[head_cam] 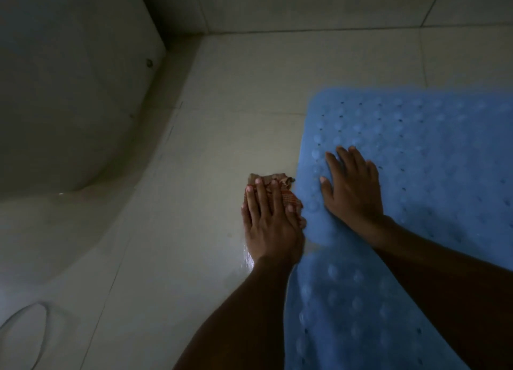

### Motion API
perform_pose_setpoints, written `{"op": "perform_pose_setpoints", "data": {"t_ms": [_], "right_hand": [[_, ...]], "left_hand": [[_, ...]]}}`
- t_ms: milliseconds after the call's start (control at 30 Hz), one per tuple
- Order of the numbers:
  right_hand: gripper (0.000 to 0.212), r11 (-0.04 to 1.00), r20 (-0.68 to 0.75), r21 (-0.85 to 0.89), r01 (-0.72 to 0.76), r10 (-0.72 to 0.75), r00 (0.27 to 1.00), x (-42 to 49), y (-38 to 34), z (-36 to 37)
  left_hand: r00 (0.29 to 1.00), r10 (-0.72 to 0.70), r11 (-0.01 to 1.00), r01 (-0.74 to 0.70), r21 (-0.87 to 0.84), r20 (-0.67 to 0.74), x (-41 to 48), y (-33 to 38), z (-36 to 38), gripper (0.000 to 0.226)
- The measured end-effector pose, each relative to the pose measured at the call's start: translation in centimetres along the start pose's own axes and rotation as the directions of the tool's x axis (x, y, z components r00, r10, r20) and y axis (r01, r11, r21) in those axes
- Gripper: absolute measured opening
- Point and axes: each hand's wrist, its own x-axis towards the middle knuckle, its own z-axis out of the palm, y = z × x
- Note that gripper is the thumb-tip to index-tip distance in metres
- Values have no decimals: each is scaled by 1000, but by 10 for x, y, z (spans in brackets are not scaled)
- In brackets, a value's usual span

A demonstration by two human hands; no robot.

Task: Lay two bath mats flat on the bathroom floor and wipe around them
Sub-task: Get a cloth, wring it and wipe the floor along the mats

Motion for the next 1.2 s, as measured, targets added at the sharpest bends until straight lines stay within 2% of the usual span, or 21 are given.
{"op": "perform_pose_setpoints", "data": {"t_ms": [100,200,300,400,467,533,633,800,900,1033,1100,1200], "right_hand": [[55,1000,-80,-27,5,-7,997,-3,0,10],[54,1000,-127,21,14,-12,992,-7,-1,9],[51,998,-187,58,27,-16,982,-2,1,7],[48,993,-192,100,56,-36,981,19,19,-2],[54,997,-143,74,14,-3,990,41,42,-11],[64,998,-10,-14,-66,66,998,57,69,-16],[76,986,188,-91,-139,154,970,62,96,-5],[73,990,118,-93,-106,116,986,56,98,-1],[74,994,131,-27,-110,113,985,57,99,-6],[76,993,179,49,-107,96,979,58,100,-12],[76,992,217,74,-104,85,972,59,102,-18],[76,989,221,90,-113,91,971,58,102,-22]], "left_hand": [[998,-50,999,50,2,36,13,12,-5,70],[996,-70,997,71,-20,45,32,20,-8,77],[995,-85,996,86,-20,45,59,26,-7,71],[991,-63,998,62,10,119,88,35,-9,64],[989,-21,1000,19,14,144,103,43,-11,64],[987,24,1000,-26,10,158,117,49,-13,64],[983,82,996,-87,22,162,140,55,-17,63],[973,95,992,-109,57,213,163,58,-19,63],[958,54,994,-79,77,282,164,63,-28,74],[958,-43,998,26,62,283,150,75,-43,62],[947,-100,995,96,27,306,136,80,-46,63],[934,-122,992,125,13,336,131,79,-43,64]]}}
